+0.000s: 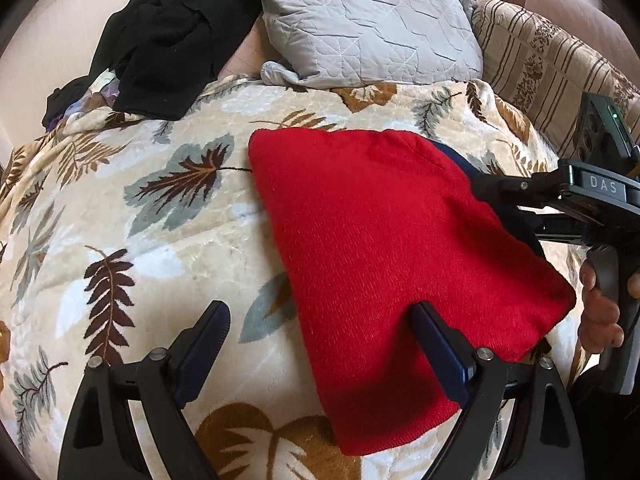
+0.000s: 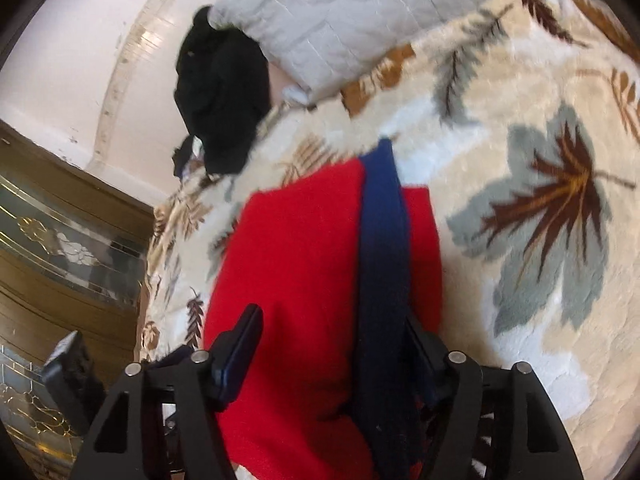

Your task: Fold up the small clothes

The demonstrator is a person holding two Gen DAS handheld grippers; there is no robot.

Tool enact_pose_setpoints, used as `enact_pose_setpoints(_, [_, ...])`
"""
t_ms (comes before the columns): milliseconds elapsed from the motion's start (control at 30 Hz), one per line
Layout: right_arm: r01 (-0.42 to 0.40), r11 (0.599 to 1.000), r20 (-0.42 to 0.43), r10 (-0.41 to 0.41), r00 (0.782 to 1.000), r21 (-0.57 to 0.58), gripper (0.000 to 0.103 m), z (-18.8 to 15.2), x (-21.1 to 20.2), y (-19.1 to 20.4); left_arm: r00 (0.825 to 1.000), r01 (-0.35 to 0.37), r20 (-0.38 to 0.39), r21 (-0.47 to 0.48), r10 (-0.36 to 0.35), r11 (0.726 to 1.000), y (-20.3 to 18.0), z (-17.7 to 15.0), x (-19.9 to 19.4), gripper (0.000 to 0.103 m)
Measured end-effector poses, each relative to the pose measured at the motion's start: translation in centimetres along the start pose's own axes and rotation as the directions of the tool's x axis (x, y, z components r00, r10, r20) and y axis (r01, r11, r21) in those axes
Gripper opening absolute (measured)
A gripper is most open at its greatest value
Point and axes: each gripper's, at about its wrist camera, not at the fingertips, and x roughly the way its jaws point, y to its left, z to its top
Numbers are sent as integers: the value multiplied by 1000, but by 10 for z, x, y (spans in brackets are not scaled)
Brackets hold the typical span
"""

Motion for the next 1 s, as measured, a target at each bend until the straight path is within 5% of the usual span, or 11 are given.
enact_pose_setpoints(567, [-81, 993, -98, 89, 991, 91, 80, 1, 24, -32, 995, 90, -27, -57, -92, 994, 9, 12, 13, 92])
enact_pose_setpoints(800, [-158, 984, -93, 166, 982, 87, 83, 4, 38, -30, 969, 234, -51, -137, -243, 962, 14, 17, 31, 92])
enact_pose_setpoints(900, [-162, 984, -91, 168, 982, 75, 80, 2, 40, -26, 945, 310, -46, -174, -322, 935, 15, 20, 37, 92])
enact_pose_setpoints(1000, [-128, 991, -90, 130, 987, 32, 63, 0, 40, -19, 944, 320, -19, -180, -329, 930, 14, 20, 34, 82])
